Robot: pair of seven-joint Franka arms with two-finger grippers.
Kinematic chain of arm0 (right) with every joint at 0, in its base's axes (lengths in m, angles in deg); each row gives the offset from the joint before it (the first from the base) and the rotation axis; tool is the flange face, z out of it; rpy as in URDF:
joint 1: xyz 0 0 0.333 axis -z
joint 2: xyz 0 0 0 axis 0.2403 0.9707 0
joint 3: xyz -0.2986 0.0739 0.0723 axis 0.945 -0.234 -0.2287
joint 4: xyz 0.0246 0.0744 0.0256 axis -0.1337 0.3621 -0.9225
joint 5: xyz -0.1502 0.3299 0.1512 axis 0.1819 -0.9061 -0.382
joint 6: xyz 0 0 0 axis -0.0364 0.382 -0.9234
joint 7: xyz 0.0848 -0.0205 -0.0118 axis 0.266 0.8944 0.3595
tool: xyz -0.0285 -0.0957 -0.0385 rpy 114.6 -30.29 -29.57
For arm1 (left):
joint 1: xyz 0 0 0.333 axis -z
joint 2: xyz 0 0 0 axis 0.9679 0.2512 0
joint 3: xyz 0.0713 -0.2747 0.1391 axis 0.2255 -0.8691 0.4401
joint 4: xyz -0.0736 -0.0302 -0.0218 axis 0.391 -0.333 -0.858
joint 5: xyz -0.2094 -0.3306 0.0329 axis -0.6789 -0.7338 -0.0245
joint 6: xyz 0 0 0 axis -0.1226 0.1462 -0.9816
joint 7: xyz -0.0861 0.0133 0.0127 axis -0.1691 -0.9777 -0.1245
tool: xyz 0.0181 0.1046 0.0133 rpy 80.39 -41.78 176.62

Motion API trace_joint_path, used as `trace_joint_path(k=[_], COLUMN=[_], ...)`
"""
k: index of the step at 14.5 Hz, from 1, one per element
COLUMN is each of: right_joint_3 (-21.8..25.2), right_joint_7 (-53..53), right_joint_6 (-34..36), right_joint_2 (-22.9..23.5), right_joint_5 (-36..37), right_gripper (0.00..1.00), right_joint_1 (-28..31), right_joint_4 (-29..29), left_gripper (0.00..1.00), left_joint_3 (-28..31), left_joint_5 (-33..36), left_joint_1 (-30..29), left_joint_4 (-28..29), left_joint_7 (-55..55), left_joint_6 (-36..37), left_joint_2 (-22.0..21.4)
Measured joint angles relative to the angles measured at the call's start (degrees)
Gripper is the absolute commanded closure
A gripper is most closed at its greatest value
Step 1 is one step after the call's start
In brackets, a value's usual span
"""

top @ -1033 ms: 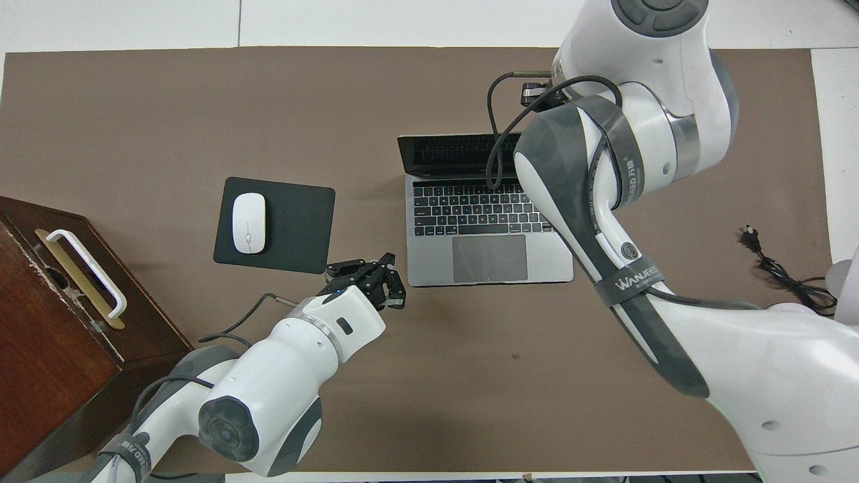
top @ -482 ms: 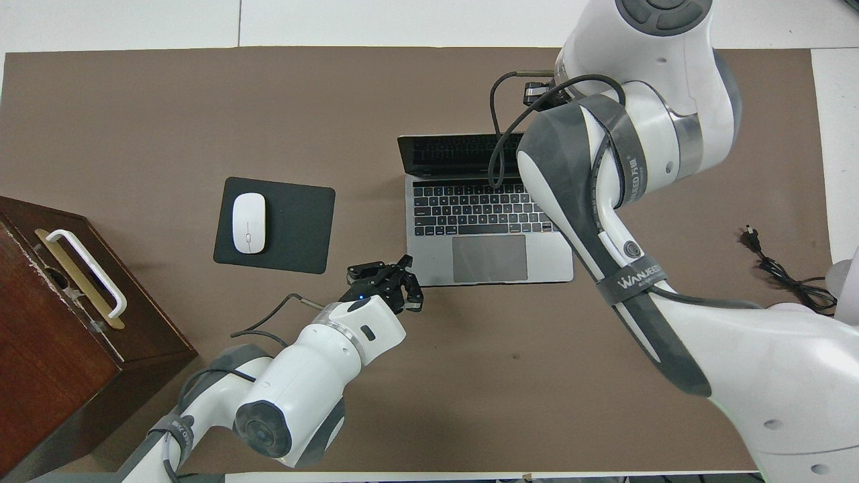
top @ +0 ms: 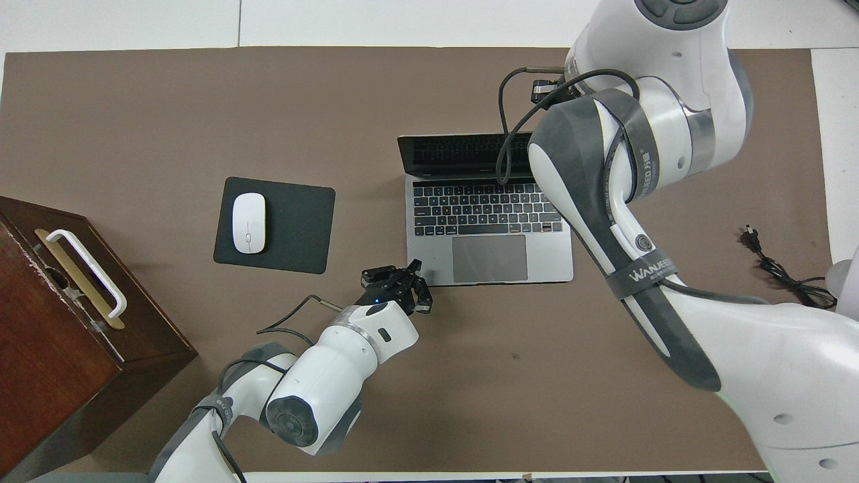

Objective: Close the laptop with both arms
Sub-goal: 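Brace the laptop base with the left gripper at its near corner, then push the laptop lid down toward the keyboard with the right gripper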

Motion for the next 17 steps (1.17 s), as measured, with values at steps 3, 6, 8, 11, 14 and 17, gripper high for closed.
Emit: trace_joint_path(k=[3,6,8,11,14,17], right_joint_3=[0.0,0.0,-0.01,-0.09,-0.19,-0.26], right_joint_7=[0.0,0.0,0.0,0.0,0.0,0.0], right_joint_6=[-0.38,-0.83,-0.79,0.53,3.12,4.06], right_joint_2=[0.0,0.0,0.0,-0.13,-0.59,-1.32], right_joint_5=[-0.01,-0.02,-0.98,-3.06,-4.79,-5.75], right_gripper=[1.0,1.0,1.0,1.0,1.0,1.0], right_joint_1=[0.13,0.45,0.52,0.41,-0.05,-0.22], right_joint_4=[0.39,0.51,0.6,0.63,0.64,1.69], left_gripper=[1.0,1.0,1.0,1.0,1.0,1.0], left_joint_3=[0.05,0.23,0.27,0.33,0.52,0.71], left_joint_5=[0.22,1.51,2.05,3.04,4.58,5.43], left_joint_1=[0.08,0.08,0.08,0.07,-0.01,-0.05], left_joint_4=[-0.14,-0.32,-0.93,-1.61,-1.79,-1.81], left_joint_7=[-0.12,-0.17,-0.17,-0.23,-0.23,-0.29], left_joint_6=[0.0,0.0,0.0,0.0,-0.01,-0.01], left_joint_2=[0.23,1.41,2.48,3.64,4.43,4.61])
